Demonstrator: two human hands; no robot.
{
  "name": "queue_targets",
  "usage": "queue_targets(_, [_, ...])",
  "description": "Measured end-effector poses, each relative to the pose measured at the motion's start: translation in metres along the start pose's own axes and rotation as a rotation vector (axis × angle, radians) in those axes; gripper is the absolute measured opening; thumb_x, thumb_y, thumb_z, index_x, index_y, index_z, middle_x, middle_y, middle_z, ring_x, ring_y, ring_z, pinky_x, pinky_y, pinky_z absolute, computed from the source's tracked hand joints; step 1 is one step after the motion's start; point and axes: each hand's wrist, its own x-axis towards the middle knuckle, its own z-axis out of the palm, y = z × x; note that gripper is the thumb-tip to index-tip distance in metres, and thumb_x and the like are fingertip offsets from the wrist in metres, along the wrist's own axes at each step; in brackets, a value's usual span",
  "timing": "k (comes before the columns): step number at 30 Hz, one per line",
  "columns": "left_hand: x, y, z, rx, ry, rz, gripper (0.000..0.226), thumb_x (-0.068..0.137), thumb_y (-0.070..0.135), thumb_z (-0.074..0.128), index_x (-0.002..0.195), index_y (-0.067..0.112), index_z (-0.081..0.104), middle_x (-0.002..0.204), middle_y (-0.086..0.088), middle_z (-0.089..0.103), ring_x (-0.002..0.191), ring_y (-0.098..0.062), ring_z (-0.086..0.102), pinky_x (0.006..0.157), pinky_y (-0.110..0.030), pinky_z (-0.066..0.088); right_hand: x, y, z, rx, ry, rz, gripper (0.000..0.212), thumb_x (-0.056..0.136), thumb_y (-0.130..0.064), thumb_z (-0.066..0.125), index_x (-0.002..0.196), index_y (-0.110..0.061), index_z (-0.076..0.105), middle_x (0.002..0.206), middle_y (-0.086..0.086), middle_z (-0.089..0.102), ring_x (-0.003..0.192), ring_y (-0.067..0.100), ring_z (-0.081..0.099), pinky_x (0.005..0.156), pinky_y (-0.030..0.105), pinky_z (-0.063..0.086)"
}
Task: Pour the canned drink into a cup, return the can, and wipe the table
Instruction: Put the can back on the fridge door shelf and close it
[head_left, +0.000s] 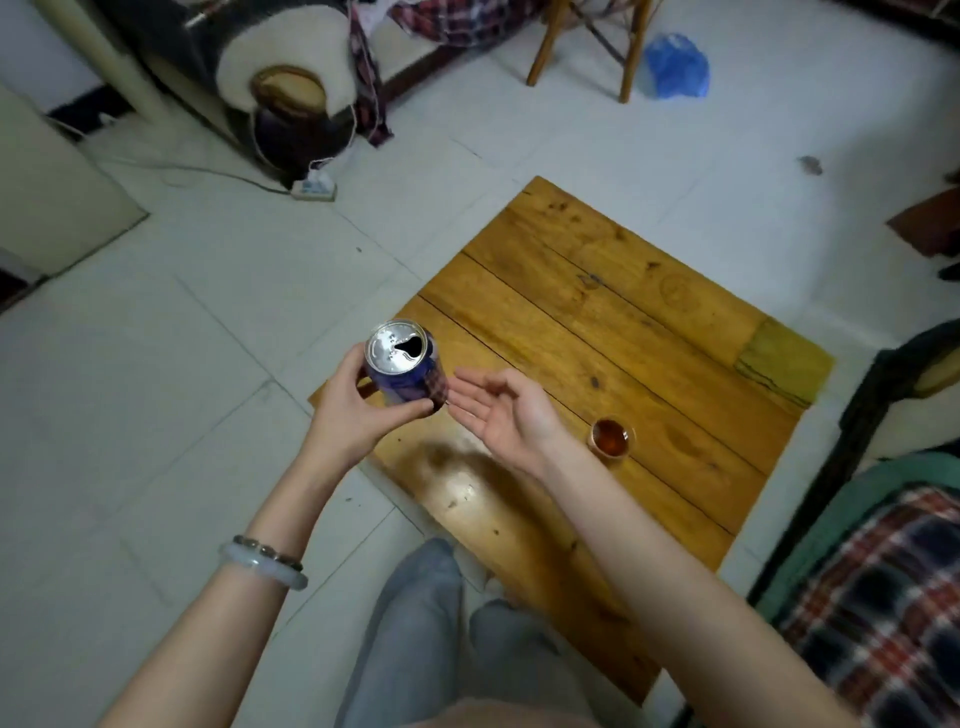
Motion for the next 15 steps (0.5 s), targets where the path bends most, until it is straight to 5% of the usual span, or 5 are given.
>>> queue_targets(10, [-0.112, 0.016, -0.101, -0.062, 0.411, -0.097, 0.069, 0.041, 0.048, 0.081, 0.103, 0.043, 0.05, 0.106, 0.021, 0.06, 0.1, -0.004, 0.059, 0.088, -0.02, 0.045, -0.027, 0.061, 0.105, -0.288, -0.208, 0.274, 0.044, 0.093, -0.019, 0.036, 0.128, 0.006, 0.047, 0.121, 0.021, 0.056, 0.114, 0.03, 0.053, 0.109, 0.038, 0.036])
queue_targets(15, [-0.169, 0.01, -0.148, -0.104, 0.594, -0.129, 0.067, 0.042, 0.044, 0.082, 0.101, 0.038, 0.052, 0.102, 0.018, 0.062, 0.095, 0.007, 0.057, 0.081, -0.008, 0.043, -0.031, 0.108, 0.155, -0.463, -0.324, 0.407, 0.036, 0.092, -0.017, 0.034, 0.112, 0.004, 0.055, 0.117, 0.02, 0.058, 0.109, 0.029, 0.055, 0.101, 0.035, 0.041])
